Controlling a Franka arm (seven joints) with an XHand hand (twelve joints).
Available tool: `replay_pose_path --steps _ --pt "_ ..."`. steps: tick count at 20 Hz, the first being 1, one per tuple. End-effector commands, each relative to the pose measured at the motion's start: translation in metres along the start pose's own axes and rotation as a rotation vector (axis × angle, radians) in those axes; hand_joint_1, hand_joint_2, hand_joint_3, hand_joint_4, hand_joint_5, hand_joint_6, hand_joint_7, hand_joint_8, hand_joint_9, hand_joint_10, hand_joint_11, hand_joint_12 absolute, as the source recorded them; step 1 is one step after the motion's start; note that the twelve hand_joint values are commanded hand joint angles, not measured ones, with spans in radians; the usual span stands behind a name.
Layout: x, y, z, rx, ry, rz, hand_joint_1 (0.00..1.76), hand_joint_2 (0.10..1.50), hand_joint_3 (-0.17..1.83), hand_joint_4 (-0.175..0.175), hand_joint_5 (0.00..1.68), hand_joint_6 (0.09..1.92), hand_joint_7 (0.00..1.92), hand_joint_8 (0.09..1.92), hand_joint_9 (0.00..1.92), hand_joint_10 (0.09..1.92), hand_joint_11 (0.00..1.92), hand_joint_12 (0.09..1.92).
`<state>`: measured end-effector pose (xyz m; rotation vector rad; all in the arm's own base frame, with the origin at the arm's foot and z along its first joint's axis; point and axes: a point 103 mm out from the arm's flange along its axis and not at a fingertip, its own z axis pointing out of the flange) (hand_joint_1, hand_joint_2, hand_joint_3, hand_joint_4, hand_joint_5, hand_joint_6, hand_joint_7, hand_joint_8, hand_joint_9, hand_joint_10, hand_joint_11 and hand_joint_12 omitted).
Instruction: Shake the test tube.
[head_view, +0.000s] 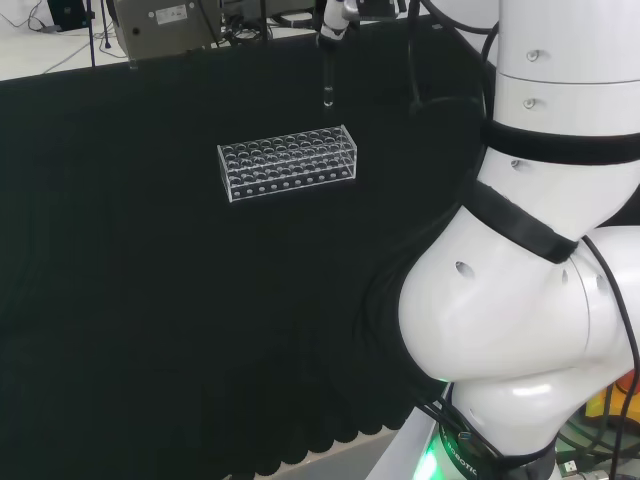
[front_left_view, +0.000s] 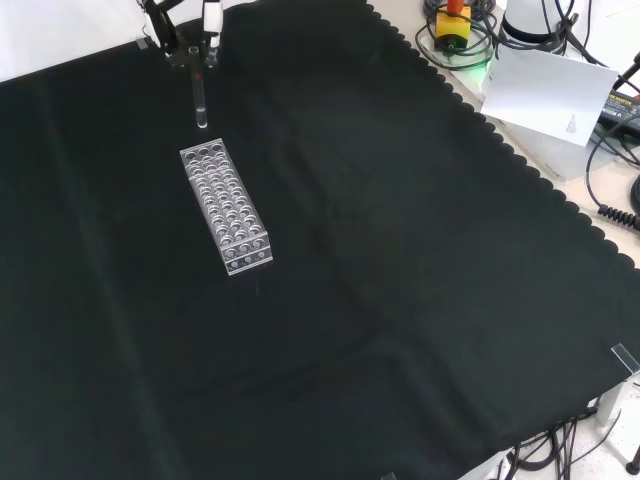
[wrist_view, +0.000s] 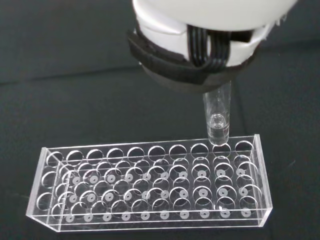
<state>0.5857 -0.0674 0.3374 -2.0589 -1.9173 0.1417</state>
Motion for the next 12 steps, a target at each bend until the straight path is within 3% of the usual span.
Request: replay_pose_path --steps 1,8,12 --pt "0.007 -0.012 -0.010 -0.002 -0.006 -0.024 1.44 0.65 0.57 -0.175 1.34 0.31 1.43 0.68 1.53 0.09 1.20 0.84" --pt "0.027 -0.017 -0.008 -0.002 0.024 -0.061 1.44 0.64 0.58 -0.175 1.34 0.30 1.43 0.68 1.53 0.09 1.20 0.84" --pt "0.050 -0.016 -0.004 -0.002 0.064 -0.101 1.44 0.64 0.58 -0.175 1.34 0.30 1.43 0.67 1.53 0.09 1.20 0.84"
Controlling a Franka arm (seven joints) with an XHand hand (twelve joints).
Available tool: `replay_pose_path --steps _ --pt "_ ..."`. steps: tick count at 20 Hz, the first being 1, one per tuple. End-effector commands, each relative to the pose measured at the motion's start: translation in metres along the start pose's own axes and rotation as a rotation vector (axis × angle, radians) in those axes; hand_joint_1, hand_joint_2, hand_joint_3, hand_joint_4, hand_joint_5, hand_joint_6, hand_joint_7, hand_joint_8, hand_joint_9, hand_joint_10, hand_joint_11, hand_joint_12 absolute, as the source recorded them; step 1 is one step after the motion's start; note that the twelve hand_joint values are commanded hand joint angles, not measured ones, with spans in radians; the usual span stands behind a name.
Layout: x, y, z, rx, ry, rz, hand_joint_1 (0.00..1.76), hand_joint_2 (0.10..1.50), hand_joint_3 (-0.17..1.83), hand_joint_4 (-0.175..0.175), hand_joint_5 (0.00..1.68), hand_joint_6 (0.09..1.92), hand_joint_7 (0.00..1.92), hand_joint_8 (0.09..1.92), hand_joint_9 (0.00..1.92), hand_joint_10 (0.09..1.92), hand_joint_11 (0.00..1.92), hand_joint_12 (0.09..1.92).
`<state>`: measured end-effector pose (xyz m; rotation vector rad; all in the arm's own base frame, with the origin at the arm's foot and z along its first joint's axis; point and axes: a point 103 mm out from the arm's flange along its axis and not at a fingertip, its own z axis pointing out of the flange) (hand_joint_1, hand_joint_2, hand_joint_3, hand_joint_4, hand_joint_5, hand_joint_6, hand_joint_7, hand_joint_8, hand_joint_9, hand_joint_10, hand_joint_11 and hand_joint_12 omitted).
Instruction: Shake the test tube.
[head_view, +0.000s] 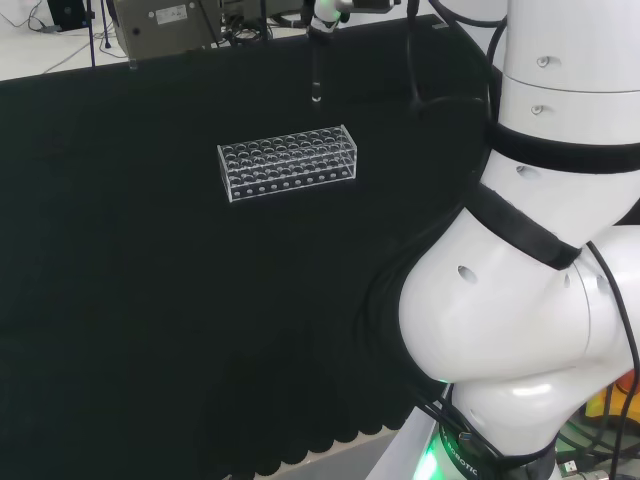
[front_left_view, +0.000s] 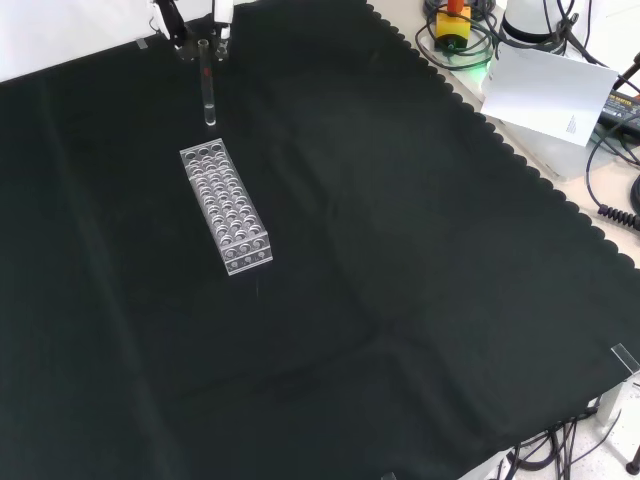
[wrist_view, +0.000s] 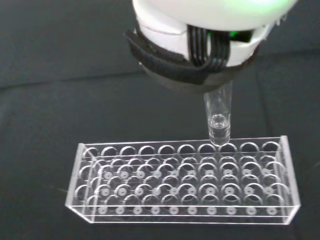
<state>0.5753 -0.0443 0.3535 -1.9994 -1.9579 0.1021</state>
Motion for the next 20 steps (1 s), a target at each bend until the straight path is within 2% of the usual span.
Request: replay_pose_path --steps 1,7,11,15,20 --pt "0.032 0.002 0.006 0.002 0.046 -0.061 1.44 0.64 0.58 -0.175 1.34 0.30 1.43 0.67 1.53 0.09 1.20 0.84" --pt "0.070 0.006 0.012 0.011 0.057 -0.134 1.44 0.64 0.58 -0.175 1.34 0.30 1.43 0.67 1.53 0.09 1.20 0.85" --pt "0.076 0.006 0.014 0.013 0.039 -0.140 1.44 0.64 0.59 -0.175 1.34 0.30 1.43 0.67 1.53 0.09 1.20 0.85" --pt "0.052 0.005 0.016 0.026 0.013 -0.090 1.44 0.64 0.59 -0.175 1.34 0.30 1.44 0.67 1.53 0.09 1.20 0.85" --pt "0.000 -0.006 0.016 0.040 -0.048 0.021 1.44 0.64 0.59 -0.175 1.34 0.30 1.44 0.67 1.53 0.09 1.20 0.85"
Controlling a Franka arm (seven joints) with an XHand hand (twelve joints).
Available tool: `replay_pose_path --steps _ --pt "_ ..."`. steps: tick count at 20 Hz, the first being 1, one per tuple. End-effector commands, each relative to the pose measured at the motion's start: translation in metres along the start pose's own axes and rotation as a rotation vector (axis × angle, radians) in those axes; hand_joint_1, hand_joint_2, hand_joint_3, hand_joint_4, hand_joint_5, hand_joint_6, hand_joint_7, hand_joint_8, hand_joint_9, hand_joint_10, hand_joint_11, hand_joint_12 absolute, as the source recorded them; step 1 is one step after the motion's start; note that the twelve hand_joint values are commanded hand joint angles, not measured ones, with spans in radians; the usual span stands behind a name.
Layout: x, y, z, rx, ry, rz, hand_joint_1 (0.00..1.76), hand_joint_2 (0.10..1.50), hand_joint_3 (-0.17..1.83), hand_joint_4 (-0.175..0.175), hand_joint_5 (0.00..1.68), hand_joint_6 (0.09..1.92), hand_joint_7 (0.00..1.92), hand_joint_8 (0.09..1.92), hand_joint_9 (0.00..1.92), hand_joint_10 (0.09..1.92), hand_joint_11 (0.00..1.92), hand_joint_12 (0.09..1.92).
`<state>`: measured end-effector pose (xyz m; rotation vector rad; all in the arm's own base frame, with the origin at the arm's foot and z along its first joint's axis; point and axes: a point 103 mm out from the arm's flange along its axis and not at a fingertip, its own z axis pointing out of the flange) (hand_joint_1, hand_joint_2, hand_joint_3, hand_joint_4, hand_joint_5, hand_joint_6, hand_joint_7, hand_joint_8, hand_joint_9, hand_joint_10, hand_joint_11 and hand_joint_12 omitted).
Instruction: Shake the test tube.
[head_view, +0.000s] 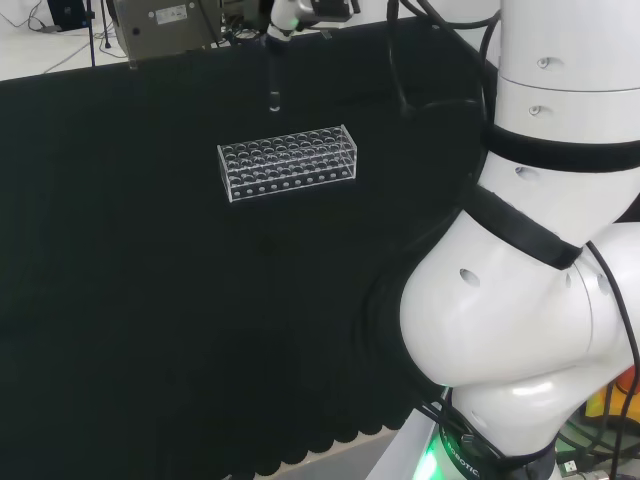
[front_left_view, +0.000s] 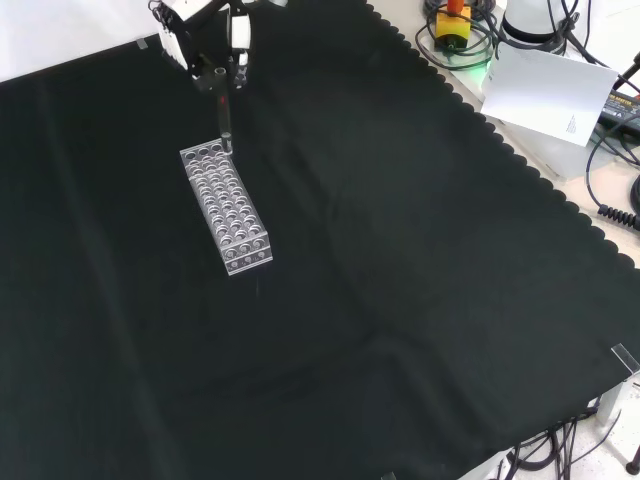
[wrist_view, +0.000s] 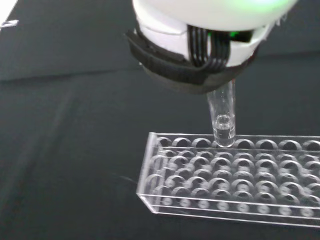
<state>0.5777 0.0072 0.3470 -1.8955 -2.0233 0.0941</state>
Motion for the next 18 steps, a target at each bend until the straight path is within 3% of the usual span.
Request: replay_pose_path --steps 1,9,12,15,18 --pt "-0.060 -0.019 0.000 0.021 -0.067 0.132 1.44 0.64 0.59 -0.175 1.35 0.30 1.44 0.67 1.53 0.09 1.20 0.85" --pt "-0.152 -0.052 -0.018 -0.008 -0.065 0.402 1.44 0.63 0.59 -0.175 1.35 0.30 1.44 0.67 1.53 0.09 1.20 0.85" --pt "-0.173 -0.061 -0.027 -0.029 -0.050 0.476 1.44 0.63 0.59 -0.175 1.35 0.30 1.44 0.67 1.53 0.09 1.20 0.85" --pt "-0.177 -0.064 -0.032 -0.045 -0.048 0.479 1.44 0.63 0.59 -0.175 1.35 0.30 1.44 0.67 1.54 0.09 1.20 0.85" --pt "-0.163 -0.058 -0.030 -0.049 -0.035 0.434 1.44 0.63 0.59 -0.175 1.35 0.30 1.44 0.67 1.54 0.09 1.20 0.85"
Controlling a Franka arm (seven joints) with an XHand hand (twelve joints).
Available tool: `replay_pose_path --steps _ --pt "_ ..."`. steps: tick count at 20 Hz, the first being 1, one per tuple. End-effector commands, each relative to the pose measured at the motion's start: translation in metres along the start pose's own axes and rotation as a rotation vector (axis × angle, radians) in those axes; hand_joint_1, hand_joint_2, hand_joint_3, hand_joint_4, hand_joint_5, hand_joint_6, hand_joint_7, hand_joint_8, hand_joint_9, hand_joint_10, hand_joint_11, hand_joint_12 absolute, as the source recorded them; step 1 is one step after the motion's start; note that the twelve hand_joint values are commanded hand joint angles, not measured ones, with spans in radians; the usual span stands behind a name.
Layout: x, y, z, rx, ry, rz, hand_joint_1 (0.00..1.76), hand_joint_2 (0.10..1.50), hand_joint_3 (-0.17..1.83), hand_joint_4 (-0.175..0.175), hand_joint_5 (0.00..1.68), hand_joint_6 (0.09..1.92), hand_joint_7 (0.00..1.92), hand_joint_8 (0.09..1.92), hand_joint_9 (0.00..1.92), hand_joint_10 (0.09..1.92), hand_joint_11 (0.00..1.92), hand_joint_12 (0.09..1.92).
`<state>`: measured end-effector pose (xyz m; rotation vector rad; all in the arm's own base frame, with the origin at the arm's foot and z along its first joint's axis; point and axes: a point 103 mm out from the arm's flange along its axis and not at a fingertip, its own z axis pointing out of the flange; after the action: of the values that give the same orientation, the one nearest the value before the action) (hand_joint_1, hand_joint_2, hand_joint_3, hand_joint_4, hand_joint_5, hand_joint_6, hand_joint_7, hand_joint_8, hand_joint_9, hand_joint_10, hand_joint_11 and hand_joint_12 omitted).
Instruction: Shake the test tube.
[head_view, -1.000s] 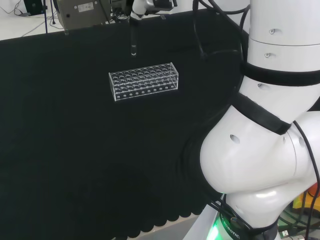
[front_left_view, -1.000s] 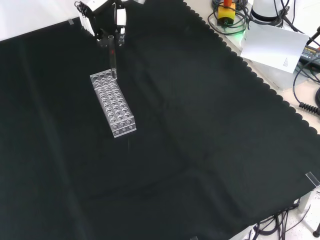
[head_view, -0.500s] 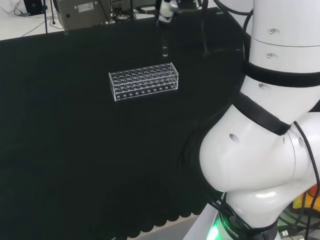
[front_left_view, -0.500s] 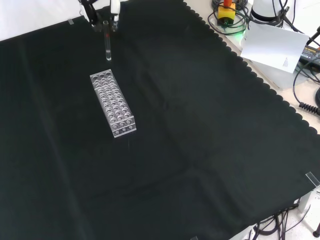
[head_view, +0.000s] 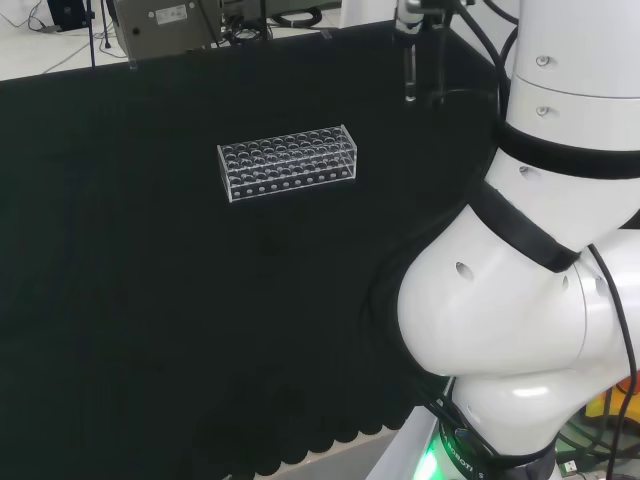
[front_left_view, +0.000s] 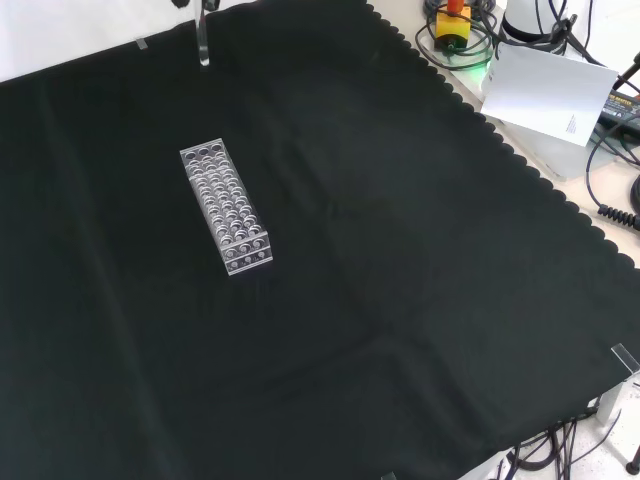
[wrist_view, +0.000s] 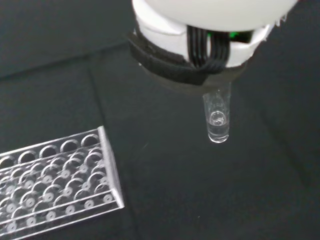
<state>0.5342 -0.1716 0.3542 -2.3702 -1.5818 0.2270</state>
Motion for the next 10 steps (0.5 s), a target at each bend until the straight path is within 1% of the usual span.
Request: replay_pose_path --steps 1,5,10 --pt "0.017 -0.002 -0.001 -0.009 0.022 -0.052 1.44 0.63 0.59 -0.175 1.35 0.30 1.44 0.67 1.54 0.09 1.20 0.85" --pt "0.061 -0.003 0.007 -0.002 0.051 -0.150 1.44 0.63 0.60 -0.175 1.35 0.30 1.44 0.67 1.54 0.09 1.20 0.85" --pt "0.123 -0.008 0.016 0.012 0.071 -0.288 1.44 0.63 0.60 -0.175 1.35 0.30 1.44 0.67 1.54 0.09 1.20 0.85"
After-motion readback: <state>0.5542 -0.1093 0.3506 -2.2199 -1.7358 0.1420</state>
